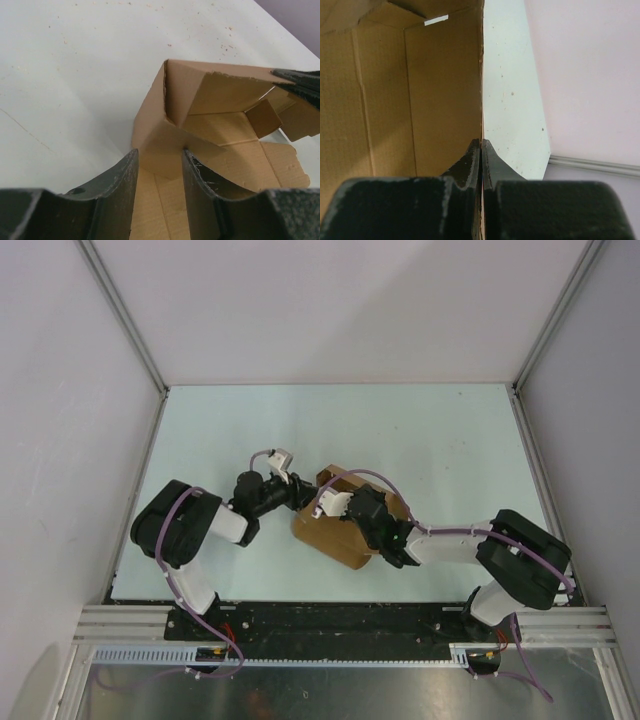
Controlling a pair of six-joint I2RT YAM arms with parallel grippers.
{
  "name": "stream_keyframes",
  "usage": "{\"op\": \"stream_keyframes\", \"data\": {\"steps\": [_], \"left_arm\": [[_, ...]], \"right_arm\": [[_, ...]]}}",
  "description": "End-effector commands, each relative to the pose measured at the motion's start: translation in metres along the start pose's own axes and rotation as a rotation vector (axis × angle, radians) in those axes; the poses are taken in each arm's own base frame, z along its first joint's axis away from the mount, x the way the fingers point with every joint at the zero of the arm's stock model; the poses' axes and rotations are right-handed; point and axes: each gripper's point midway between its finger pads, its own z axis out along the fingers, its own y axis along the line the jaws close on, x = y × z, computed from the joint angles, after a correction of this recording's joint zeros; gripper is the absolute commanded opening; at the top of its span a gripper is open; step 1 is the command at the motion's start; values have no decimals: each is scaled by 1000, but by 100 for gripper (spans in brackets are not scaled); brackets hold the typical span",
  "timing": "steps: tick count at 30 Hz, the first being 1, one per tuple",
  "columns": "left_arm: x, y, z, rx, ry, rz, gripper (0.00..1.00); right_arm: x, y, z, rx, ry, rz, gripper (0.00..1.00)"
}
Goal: Fold the paper box
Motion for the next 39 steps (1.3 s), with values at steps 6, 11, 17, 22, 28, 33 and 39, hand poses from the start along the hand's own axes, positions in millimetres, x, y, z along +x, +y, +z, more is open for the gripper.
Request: {"op": "stream_keyframes", "data": {"steps": [6, 11, 17, 22, 28, 33, 39], "left_arm": [[-6, 12, -9, -33, -28, -10, 47], [-7, 14, -11, -33, -28, -17, 47], [-6, 14, -6, -14, -22, -22, 46], [-6, 12, -4, 1, -19, -24, 45], [-9, 11, -1, 13, -22, -10, 45], [-9, 12, 1, 13, -20, -8, 45], [-13, 10, 6, 21, -28, 3, 44]], "right_arm": [[4, 5, 2, -2, 16, 4, 0], [3, 6, 2, -7, 12, 0, 0], [4, 8, 3, 3, 23, -19, 0], [6, 14, 4, 25, 47, -34, 0], [-1, 18, 6, 78, 46, -82, 0], [-5, 21, 5, 87, 40, -95, 0], [-10, 24, 2, 76, 24, -83, 0]]}}
